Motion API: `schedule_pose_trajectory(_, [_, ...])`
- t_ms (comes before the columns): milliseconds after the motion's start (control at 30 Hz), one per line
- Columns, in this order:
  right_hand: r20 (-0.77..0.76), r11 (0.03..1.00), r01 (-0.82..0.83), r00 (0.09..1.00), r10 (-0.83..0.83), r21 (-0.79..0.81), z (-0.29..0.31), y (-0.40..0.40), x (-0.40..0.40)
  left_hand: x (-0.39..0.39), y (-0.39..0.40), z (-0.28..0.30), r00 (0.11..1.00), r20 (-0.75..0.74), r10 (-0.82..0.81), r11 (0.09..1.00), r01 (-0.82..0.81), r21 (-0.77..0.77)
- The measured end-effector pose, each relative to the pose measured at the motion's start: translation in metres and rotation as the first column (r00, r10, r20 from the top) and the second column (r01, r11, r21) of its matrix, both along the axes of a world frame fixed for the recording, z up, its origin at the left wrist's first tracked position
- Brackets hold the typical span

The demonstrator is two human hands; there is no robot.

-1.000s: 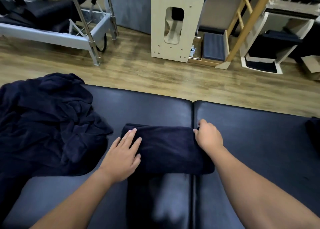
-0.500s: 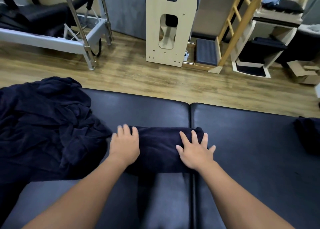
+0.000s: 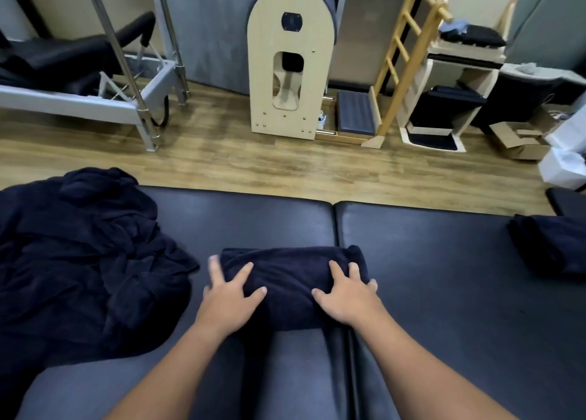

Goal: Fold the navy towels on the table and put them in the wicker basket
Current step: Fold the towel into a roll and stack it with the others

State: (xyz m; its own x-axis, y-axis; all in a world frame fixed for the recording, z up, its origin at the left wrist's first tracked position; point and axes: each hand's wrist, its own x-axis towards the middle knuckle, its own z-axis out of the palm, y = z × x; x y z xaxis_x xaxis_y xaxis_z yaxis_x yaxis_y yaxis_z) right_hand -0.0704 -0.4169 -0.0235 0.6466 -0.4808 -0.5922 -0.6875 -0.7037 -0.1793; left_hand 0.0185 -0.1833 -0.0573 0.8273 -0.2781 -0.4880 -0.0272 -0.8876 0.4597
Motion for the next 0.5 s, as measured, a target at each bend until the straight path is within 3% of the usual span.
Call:
schedule_pose_trajectory(100, [0.004, 1.0, 0.021, 1.0, -0.021, 0.007, -0.001, 0.003, -0.008, 0.003, 0.001, 0.007, 0.995, -0.072, 0.063, 0.994, -0.069, -0.084])
schedule_pose_trajectory(500, [0.084, 0.951, 0.302, 0.952, -0.295, -0.075, 0.014, -0.011, -0.089, -0.029, -0.064, 0.006, 0.966, -0.105, -0.235, 0.966, 0.219, -0.138])
